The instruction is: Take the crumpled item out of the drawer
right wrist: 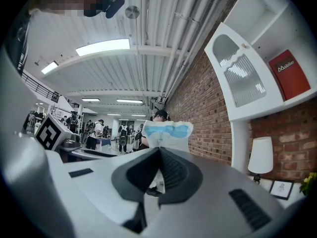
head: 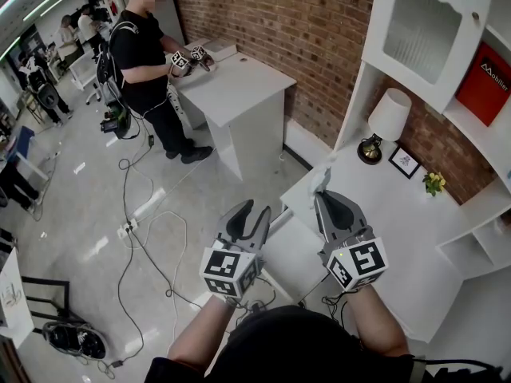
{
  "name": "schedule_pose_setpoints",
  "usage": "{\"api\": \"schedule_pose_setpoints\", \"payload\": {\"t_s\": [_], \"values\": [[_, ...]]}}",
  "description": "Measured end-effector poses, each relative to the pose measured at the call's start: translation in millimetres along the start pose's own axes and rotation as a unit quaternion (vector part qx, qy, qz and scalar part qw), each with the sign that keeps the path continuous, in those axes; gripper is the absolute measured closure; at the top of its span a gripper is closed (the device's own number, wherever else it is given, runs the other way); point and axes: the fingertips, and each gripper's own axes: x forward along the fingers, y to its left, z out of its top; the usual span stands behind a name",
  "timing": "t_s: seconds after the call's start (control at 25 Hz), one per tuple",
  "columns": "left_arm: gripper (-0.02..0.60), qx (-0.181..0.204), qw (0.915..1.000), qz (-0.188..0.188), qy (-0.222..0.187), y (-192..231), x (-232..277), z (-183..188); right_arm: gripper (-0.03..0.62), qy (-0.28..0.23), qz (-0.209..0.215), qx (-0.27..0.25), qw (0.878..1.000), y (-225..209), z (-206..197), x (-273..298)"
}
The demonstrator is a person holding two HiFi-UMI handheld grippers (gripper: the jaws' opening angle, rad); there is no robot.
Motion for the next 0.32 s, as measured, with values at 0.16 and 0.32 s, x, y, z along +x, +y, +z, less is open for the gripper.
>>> {"api": "schedule_pose_setpoints", "payload": {"t_s": [0.16,0.32], "values": [[0.433,-0.001,1.0000,0.000,-0.003,-0.3,-0.2,0.8,0.591,0.001,0.000,-0.001,1.000,-0.3,-1.3,-0.5],[0.433,-0.002,1.0000,-0.002,-0.001,-1.7,-5.1,0.4,0.591,0.001,-0.001,-0.001,1.000,4.1,-0.9,-2.8]]}}
